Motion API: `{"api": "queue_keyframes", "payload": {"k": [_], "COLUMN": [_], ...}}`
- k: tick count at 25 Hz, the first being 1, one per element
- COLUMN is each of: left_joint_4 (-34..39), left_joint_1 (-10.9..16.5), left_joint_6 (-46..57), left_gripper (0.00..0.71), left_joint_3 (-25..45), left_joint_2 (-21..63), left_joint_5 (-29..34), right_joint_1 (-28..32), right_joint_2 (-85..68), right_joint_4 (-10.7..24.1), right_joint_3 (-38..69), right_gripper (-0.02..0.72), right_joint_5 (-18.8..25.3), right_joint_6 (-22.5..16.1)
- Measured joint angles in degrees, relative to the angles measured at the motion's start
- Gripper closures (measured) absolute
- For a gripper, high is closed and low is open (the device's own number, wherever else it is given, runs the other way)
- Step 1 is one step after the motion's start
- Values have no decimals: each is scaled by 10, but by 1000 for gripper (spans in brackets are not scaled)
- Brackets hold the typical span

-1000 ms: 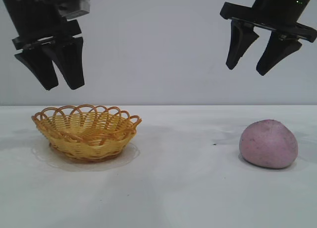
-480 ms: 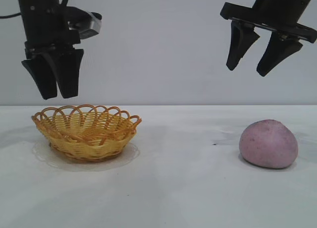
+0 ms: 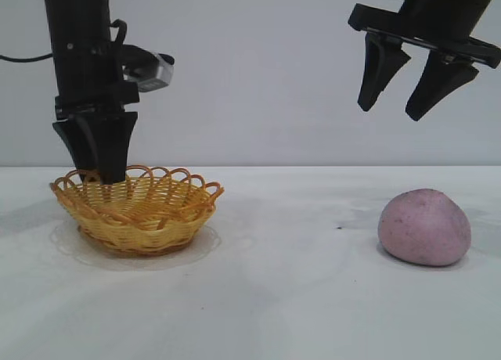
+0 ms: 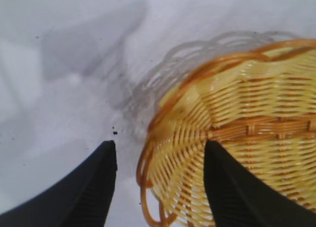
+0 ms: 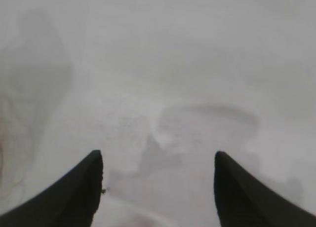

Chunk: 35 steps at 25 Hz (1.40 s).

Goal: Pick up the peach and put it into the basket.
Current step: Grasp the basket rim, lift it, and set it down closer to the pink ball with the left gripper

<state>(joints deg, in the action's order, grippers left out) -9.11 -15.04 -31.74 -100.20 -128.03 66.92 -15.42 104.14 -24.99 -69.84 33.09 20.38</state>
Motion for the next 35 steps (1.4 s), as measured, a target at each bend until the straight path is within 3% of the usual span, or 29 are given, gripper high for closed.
{"api": "queue_keyframes", "payload": {"k": [1,2,14,22,25,29,35], "left_joint_4": [-2,-4,-39,-198,-273,-299,-315], "left_joint_1": [0,0,0,0,0,-19,-49], "left_joint_6": [16,37,281,289,260,250,245], "left_gripper": [655,710,710,710,710,710,710], "left_joint_3": [0,-1,10,275,339,379,381], "left_joint_2": [0,0,76,213,231,229,218], "left_joint_5": [3,10,25,-142,-182,-215,-273], "right_joint_1": [0,0,0,0,0,0,0], "right_joint_2": [0,0,0,0,0,0,0], "right_joint_4": [0,0,1,1,1,1,1], "right_joint_3": [0,0,0,0,0,0,0], "right_gripper": [288,288,288,288,288,288,288], "right_joint_5": [0,0,2,2,-1,-4,-5], "right_joint_6": [0,0,0,0,0,0,0]}}
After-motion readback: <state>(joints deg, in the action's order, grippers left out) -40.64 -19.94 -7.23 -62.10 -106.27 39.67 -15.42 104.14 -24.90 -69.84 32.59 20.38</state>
